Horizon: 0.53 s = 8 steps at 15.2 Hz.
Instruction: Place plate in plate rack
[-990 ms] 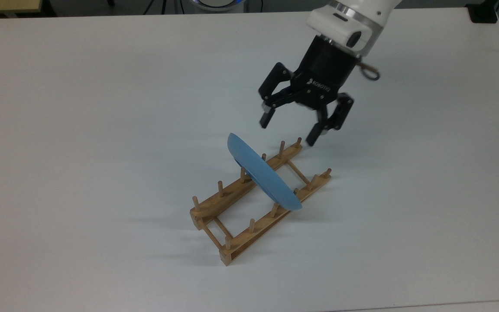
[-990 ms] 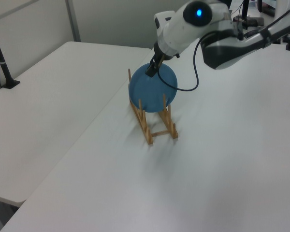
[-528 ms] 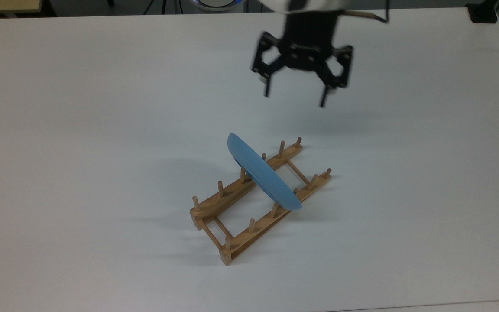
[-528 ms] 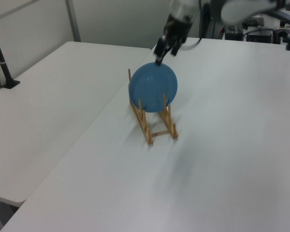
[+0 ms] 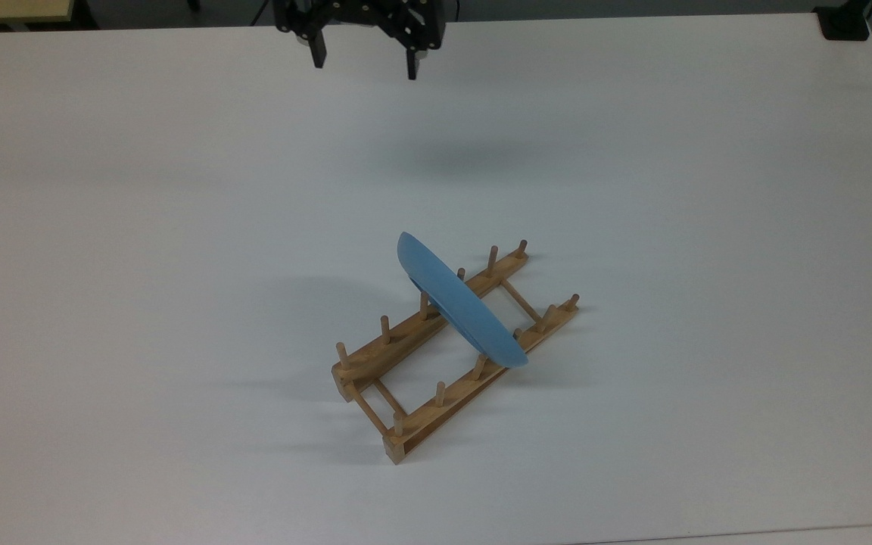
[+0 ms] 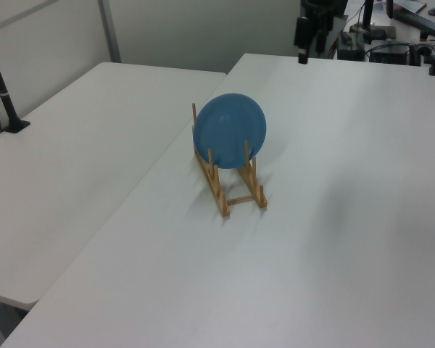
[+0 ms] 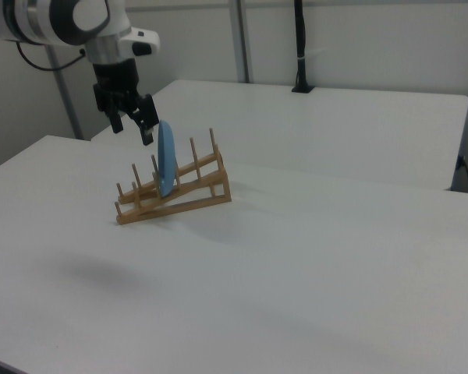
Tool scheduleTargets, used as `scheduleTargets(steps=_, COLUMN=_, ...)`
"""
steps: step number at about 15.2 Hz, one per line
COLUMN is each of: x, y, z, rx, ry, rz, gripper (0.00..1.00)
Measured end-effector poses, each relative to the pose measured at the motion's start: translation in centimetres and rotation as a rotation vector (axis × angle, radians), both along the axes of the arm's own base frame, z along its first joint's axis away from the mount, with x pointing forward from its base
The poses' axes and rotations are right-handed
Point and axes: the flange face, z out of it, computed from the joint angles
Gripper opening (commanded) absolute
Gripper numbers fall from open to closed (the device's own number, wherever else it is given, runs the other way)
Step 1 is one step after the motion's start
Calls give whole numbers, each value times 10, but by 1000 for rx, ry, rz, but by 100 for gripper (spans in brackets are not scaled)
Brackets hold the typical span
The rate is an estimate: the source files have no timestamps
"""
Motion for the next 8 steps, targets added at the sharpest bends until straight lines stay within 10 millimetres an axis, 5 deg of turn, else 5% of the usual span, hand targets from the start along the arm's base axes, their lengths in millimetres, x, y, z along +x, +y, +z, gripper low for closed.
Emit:
scheduleTargets(steps=5, x=-1, y=-30, z=-27, rx=5, ry=57, rz=59, gripper=100)
scheduleTargets(steps=8, x=-3, y=-43, z=-24, rx=13, ry=52, rz=35, gripper=100)
